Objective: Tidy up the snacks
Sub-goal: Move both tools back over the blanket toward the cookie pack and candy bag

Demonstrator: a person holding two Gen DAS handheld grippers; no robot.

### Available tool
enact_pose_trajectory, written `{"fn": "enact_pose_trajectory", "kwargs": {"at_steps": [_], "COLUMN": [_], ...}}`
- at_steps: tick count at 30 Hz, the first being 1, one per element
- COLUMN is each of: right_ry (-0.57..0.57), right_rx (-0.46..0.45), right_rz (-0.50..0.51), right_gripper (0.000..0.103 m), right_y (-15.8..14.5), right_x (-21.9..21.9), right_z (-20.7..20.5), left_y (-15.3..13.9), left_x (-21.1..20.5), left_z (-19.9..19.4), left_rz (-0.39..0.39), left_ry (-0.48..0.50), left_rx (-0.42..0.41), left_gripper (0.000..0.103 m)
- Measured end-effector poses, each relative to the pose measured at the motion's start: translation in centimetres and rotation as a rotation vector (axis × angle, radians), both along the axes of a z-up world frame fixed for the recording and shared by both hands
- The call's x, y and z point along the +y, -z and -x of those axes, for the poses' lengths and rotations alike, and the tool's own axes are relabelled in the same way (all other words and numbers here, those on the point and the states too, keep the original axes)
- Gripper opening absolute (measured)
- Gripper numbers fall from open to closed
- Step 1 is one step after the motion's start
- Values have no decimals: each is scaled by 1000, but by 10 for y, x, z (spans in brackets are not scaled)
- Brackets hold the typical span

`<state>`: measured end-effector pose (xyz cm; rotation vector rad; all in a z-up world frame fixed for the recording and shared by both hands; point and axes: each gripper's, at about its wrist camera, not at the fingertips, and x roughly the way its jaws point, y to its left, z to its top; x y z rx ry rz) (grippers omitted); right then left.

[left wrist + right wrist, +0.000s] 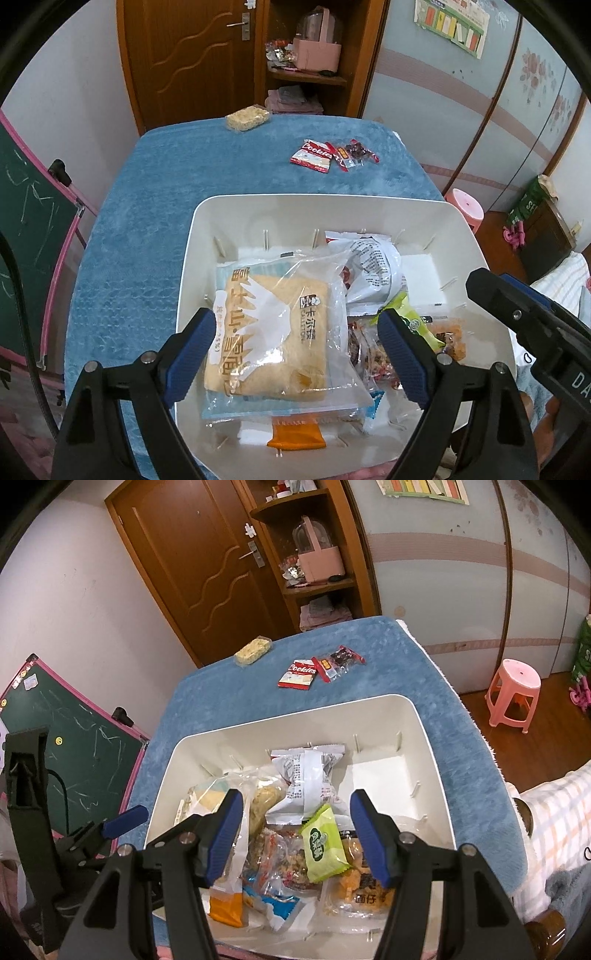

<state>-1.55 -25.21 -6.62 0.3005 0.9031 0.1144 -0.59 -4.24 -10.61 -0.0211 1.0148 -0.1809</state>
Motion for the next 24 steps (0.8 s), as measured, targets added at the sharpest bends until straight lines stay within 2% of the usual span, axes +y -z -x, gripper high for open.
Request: {"fn": "enact_pose_trajectory", "kwargs": {"at_steps": [8, 13, 19, 24], "right_ry": [10, 11, -13, -30], "right_rx": [29, 13, -36, -79], "right_rz": [-14, 2, 57, 91], "right_gripper": [61, 61, 61, 61], "right_y": [10, 3, -26, -67], "right_x": [-7, -11, -18, -32], "right_z": [-21, -38, -74, -117], "left_y": [-2, -18, -53, -98], "left_x": [-3, -5, -8, -13], "left_z": [-21, -44, -82, -127], "left_rz": [-28, -42, -56, -123], "left_ry": [4, 1, 18, 38], "left_rx": [-3, -32, -87, -181], "left_gripper": [88, 89, 89, 89]}}
